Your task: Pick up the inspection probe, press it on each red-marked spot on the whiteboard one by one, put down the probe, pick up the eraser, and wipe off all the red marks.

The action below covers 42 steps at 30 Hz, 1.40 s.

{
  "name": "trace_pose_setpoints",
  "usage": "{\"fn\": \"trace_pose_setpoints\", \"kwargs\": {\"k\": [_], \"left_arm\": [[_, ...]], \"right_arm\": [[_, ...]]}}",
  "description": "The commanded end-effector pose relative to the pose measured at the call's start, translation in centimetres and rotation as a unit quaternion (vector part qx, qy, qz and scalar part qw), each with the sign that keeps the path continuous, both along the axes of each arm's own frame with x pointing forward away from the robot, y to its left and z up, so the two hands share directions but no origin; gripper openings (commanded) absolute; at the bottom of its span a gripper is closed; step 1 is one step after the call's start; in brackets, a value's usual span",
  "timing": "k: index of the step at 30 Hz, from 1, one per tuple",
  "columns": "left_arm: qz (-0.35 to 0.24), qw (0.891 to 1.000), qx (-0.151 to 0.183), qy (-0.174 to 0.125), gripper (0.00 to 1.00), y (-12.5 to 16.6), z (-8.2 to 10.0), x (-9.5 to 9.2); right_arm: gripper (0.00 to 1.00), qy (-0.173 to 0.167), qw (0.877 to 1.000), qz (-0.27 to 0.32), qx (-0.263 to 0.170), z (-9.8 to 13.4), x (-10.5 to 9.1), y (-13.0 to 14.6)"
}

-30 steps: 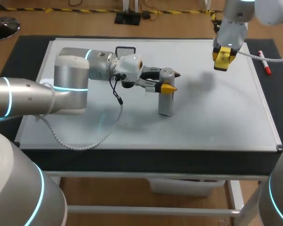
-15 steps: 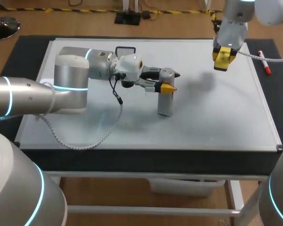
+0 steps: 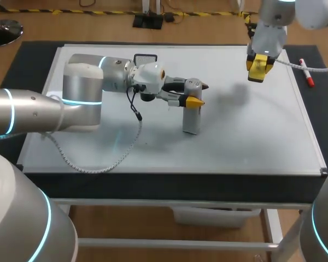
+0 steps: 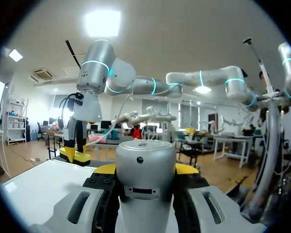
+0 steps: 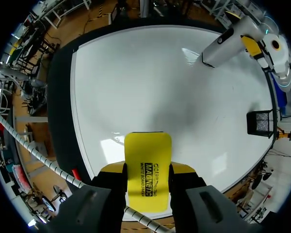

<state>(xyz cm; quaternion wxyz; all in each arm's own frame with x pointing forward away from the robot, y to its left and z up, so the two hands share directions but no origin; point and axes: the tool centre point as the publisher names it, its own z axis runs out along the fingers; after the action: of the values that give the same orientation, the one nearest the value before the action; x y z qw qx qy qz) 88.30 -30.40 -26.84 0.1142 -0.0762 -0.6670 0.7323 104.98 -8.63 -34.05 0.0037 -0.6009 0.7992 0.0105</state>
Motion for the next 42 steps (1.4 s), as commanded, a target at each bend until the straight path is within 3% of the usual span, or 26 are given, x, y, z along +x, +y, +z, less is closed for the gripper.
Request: {"fn": "trace_pose_setpoints", "kwargs": {"k": [1, 9, 20, 42], "left_arm": [[-0.003, 1.0, -0.002, 0.001, 0.0, 0.0, -0.1, 0.3], [0.004, 1.0, -0.006, -0.008, 0.0, 1.1, 0.9, 0.5], [0.051, 0.998, -0.001, -0.025, 0.0, 6.0, 3.2, 1.4], [0.22, 0.975, 0.024, -0.017, 0.0, 20.6, 3.7, 4.1]], "right_arm": [[0.0, 0.0, 1.0, 0.001, -0.001, 0.1, 0.1, -0.1], [0.0, 0.0, 1.0, 0.001, -0.001, 0.1, 0.1, -0.1], [0.0, 0.0, 1.0, 0.001, -0.001, 0.1, 0.1, -0.1], [0.0, 0.0, 1.0, 0.001, -0.001, 0.1, 0.1, -0.1]]}}
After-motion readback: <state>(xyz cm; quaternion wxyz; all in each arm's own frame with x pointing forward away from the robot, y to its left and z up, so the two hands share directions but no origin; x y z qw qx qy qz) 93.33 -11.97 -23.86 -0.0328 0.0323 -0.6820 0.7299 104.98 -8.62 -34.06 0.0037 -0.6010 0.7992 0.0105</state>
